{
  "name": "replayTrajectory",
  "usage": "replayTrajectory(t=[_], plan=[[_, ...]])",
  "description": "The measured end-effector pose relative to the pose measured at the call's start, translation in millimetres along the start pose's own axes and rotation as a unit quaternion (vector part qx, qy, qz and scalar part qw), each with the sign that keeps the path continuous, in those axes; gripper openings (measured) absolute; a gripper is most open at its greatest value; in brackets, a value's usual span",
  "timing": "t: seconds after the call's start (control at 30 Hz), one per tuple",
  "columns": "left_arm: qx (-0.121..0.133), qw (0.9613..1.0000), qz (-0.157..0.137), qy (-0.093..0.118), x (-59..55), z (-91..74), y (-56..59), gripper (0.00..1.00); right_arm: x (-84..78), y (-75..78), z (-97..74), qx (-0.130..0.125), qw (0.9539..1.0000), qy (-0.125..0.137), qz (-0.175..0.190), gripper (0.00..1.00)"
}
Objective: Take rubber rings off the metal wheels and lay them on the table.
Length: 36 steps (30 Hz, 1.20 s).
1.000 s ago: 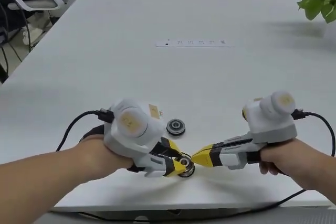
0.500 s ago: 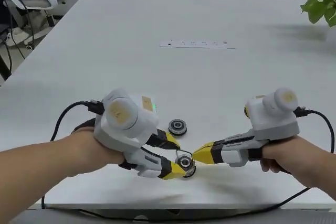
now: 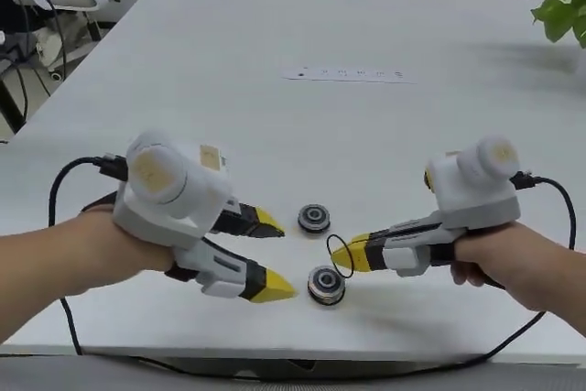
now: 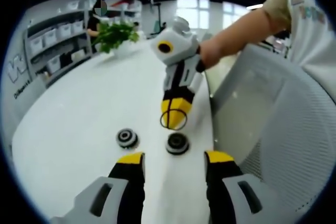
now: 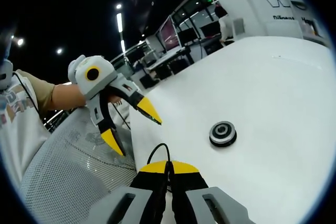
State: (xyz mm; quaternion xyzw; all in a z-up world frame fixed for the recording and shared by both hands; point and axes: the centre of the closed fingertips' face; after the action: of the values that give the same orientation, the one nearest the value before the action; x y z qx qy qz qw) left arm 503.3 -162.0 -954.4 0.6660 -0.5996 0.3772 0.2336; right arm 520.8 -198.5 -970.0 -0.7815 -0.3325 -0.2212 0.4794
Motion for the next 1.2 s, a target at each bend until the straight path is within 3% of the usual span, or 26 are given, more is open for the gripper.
replayTrajectory(t=[0.23,0.5,0.67,0.97,1.2], plan=[[0.021,0.9996,-0.018,0.001,-9.2,-16.4,-8.1,0.52,12.1,-4.5,13.5,0.001,0.9999,-0.005,-0.012,0.00],[0.034,0.9988,-0.036,0.003,-15.7,-26.4,-8.9,0.58,21.5,2.3,33.1,-0.021,0.9993,-0.018,-0.025,0.00],[0.039,0.9980,-0.050,0.001,-23.2,-29.6,-8.2,0.59,20.8,13.9,44.2,-0.046,0.9978,-0.033,-0.035,0.00],[0.045,0.9971,-0.062,-0.002,-30.7,-34.1,-8.1,0.61,13.4,12.3,58.9,-0.063,0.9946,-0.059,-0.058,0.00],[0.049,0.9967,-0.065,-0.003,-33.3,-36.0,-10.3,0.62,12.1,24.1,64.7,-0.090,0.9907,-0.072,-0.072,0.00]])
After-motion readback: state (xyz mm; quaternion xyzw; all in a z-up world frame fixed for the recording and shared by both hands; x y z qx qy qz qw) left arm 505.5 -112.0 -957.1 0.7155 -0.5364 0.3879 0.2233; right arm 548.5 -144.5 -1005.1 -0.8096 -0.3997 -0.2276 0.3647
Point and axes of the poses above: the centre of the closed fingertips' face, and the gripper's own axes: z roughly forward along the fingers, y roughly to its right, x roughly out of its top, and after that the axes turned 10 degrees about z, right-handed
